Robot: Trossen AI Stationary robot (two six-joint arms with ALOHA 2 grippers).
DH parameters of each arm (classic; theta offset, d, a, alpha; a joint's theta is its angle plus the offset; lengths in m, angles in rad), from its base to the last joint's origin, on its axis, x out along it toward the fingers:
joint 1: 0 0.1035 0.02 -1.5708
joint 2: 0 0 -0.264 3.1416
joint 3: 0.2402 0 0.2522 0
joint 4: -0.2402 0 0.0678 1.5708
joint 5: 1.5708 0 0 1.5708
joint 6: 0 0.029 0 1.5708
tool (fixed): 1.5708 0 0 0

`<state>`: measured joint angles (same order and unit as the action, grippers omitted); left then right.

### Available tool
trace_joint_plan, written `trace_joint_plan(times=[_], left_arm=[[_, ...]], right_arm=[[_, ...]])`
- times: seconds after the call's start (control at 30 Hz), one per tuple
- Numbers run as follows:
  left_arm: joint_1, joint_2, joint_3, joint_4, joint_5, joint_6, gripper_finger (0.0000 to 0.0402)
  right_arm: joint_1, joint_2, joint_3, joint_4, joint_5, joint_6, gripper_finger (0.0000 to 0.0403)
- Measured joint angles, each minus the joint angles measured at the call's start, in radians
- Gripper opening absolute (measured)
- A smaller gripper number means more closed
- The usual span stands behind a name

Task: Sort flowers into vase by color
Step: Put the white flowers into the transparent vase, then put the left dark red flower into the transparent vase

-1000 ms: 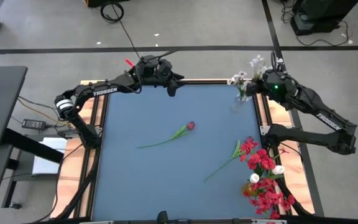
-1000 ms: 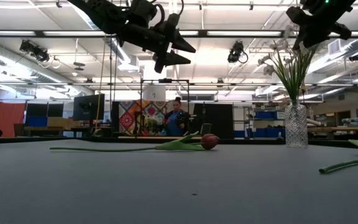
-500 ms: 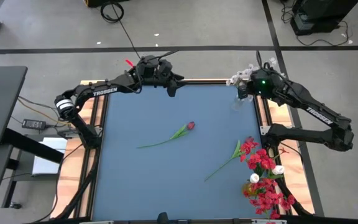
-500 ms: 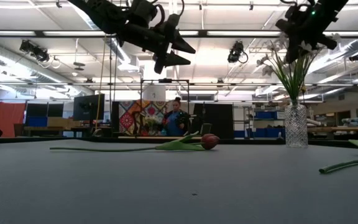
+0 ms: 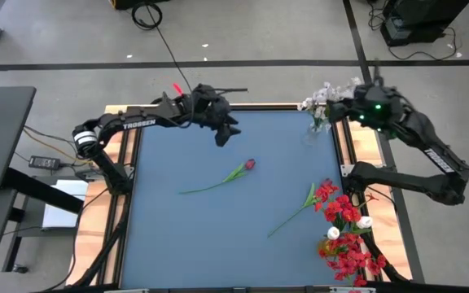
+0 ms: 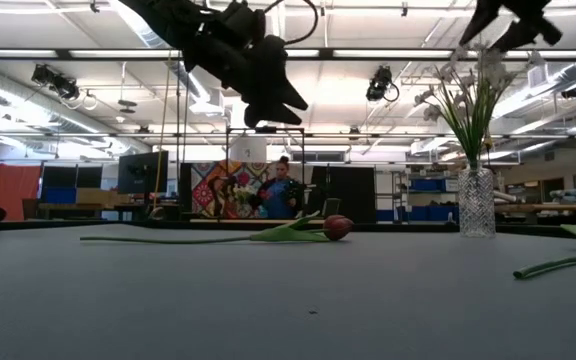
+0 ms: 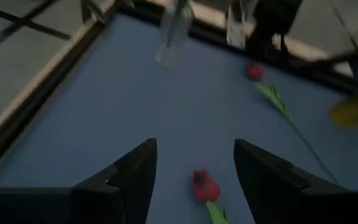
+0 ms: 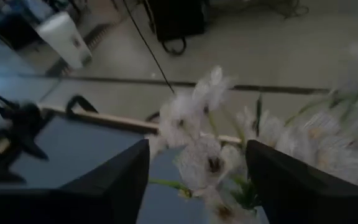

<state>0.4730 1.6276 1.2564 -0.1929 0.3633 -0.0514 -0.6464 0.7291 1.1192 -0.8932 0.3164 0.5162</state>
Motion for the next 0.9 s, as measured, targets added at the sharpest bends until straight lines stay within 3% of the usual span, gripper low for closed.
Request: trace_joint_plan(times=[0.17, 0.47, 0.6, 0.77, 0.9], left_arm=[[-0.05, -0.001, 0.0, -0.063, 0.0, 0.053, 0.022], [-0.194, 0.002, -0.046, -0.299, -0.079, 0.15, 0.022], [-0.231, 0.004, -0.127, -0.228, -0.092, 0.064, 0.022], [-0.281, 0.008, -0.227, -0.149, -0.18, -0.089, 0.0219], [-0.327, 0.008, -0.319, -0.05, -0.251, -0.124, 0.0216]], right_arm=[[0.0, 0.01, 0.094, -0.051, 0.033, 0.024, 0.0282], [0.0, 0.009, 0.174, 0.03, -0.075, 0.091, 0.0262], [0.001, 0.011, 0.194, 0.068, -0.115, 0.094, 0.025], [0.001, 0.015, 0.195, 0.078, -0.15, 0.093, 0.0235], [0.001, 0.015, 0.195, 0.079, -0.153, 0.095, 0.0223]])
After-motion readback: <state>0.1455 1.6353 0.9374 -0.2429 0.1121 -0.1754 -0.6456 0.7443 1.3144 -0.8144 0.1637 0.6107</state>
